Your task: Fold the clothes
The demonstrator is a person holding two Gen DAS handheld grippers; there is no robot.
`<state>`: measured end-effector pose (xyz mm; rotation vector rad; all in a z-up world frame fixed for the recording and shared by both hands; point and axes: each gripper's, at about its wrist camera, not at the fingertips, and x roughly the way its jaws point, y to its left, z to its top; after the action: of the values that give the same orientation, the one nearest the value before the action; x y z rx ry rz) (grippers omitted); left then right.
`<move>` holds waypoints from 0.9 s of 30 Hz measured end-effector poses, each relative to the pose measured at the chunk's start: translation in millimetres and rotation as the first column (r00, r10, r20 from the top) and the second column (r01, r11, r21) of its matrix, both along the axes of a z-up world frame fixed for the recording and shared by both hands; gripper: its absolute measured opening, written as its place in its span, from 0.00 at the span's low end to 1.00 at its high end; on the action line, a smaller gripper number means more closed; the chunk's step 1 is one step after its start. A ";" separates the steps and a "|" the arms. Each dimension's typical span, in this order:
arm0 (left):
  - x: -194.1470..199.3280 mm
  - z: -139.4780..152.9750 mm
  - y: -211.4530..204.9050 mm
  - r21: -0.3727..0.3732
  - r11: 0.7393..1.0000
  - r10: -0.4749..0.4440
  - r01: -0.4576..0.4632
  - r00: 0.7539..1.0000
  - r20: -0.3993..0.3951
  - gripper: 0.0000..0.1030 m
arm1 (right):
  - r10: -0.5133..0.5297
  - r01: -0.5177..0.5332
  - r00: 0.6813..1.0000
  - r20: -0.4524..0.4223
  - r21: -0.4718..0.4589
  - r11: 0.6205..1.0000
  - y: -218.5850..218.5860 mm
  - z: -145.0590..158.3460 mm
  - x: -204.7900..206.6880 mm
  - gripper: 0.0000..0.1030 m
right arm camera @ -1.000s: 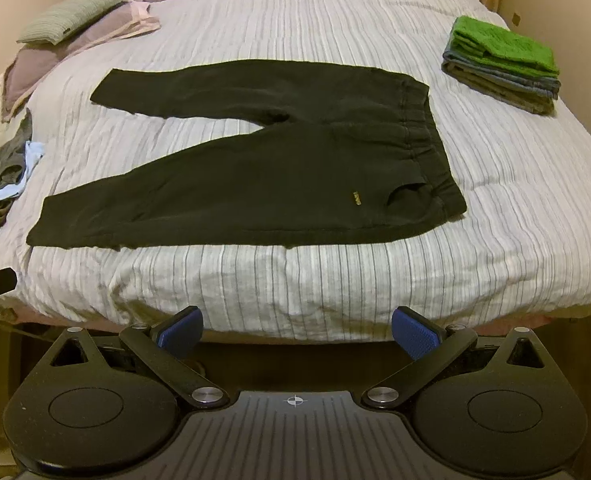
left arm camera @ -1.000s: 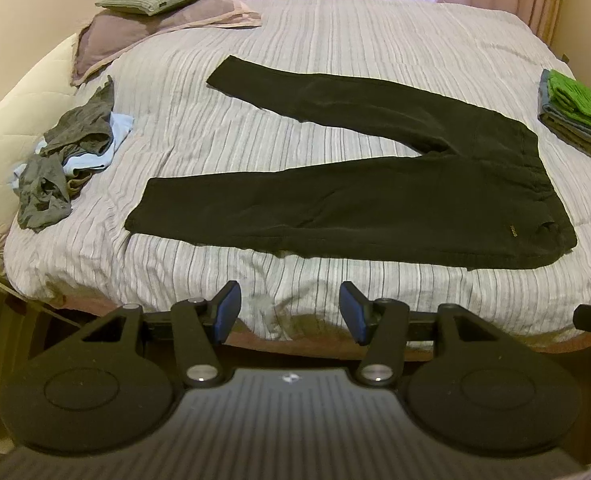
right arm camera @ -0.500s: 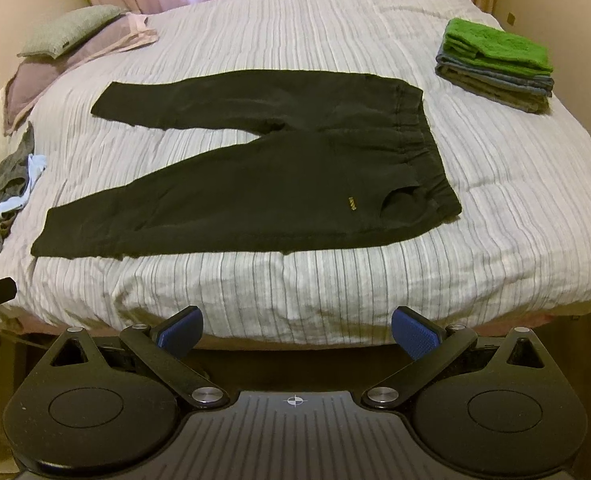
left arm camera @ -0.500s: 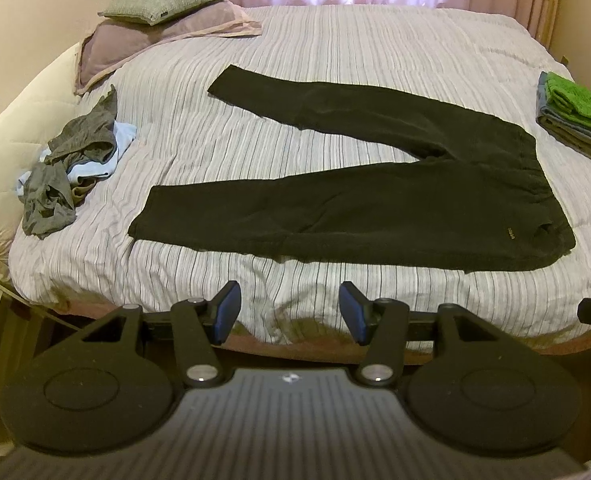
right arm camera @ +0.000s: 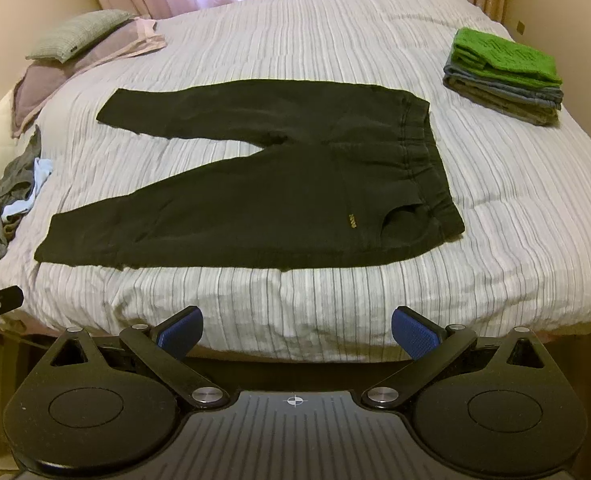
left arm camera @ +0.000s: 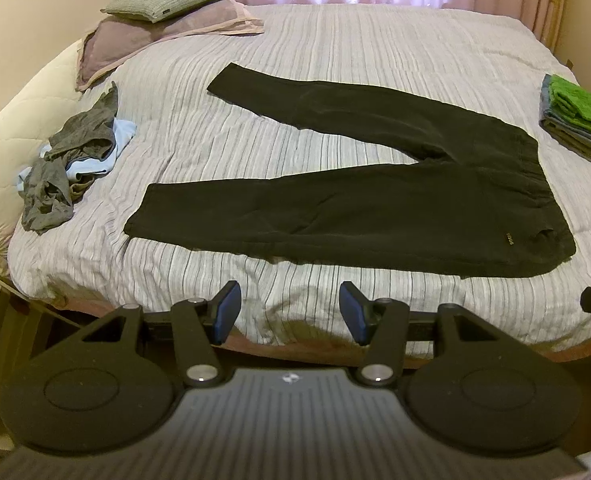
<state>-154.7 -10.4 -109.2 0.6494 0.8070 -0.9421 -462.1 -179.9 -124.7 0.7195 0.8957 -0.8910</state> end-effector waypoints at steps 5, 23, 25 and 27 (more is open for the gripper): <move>2.2 -5.3 -10.0 0.026 1.000 0.007 -0.007 1.000 0.007 0.49 | -0.005 0.005 1.000 -0.001 0.013 1.000 -11.9 -4.1 -1.2 1.00; 67.2 -38.8 -126.1 0.081 0.992 -0.095 0.096 0.995 -0.020 0.47 | -0.107 0.114 0.993 -0.056 0.127 0.985 -111.6 -49.7 25.4 1.00; 74.3 -36.0 -155.1 0.060 0.988 -0.138 0.139 0.990 -0.027 0.45 | -0.138 0.145 0.988 -0.063 0.113 0.983 -133.2 -49.0 27.1 1.00; 81.3 -33.2 -184.1 0.038 0.983 -0.181 0.182 0.983 -0.033 0.45 | -0.170 0.176 0.983 -0.070 0.100 0.979 -154.9 -48.3 28.8 1.00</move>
<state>-73.4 -194.4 -142.4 0.7557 0.8046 -1.1050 -433.2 -334.8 -173.1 0.8761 0.9500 -1.0296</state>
